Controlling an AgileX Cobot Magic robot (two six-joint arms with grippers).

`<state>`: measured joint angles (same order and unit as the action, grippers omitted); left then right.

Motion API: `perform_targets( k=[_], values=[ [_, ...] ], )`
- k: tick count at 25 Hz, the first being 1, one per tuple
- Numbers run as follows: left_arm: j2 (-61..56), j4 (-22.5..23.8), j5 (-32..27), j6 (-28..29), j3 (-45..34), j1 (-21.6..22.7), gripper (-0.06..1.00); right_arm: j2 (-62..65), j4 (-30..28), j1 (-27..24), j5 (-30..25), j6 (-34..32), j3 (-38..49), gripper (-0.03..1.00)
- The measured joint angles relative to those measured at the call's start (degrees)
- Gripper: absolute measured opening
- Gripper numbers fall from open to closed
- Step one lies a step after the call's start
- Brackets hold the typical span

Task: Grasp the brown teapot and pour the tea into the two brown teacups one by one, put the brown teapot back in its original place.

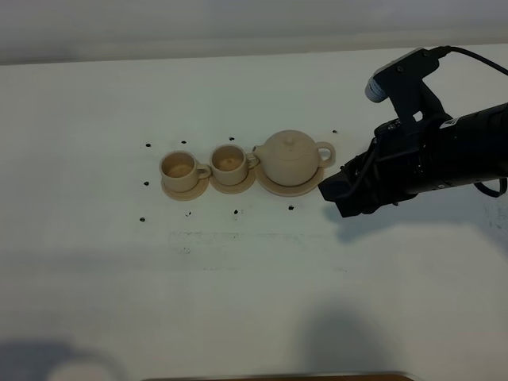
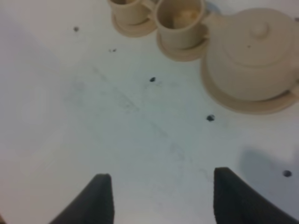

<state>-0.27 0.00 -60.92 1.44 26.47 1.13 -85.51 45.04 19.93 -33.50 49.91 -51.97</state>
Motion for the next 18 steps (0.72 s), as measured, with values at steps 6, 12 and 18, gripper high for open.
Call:
perform_targets(
  k=[6, 12, 18],
  values=[
    [0.0, 0.0, 0.0, 0.0, 0.0, 0.0, 0.48, -0.1, -5.9, 0.0, 3.1, -6.3, 0.0, 0.46],
    [0.0, 0.0, 0.0, 0.0, 0.0, 0.0, 0.48, -3.2, -13.4, 0.0, 3.9, -13.6, -0.9, 0.46],
    [0.0, 0.0, 0.0, -0.1, -0.1, 0.0, 0.48, -8.1, -32.4, 1.1, -0.8, -28.2, -8.7, 0.46]
  ],
)
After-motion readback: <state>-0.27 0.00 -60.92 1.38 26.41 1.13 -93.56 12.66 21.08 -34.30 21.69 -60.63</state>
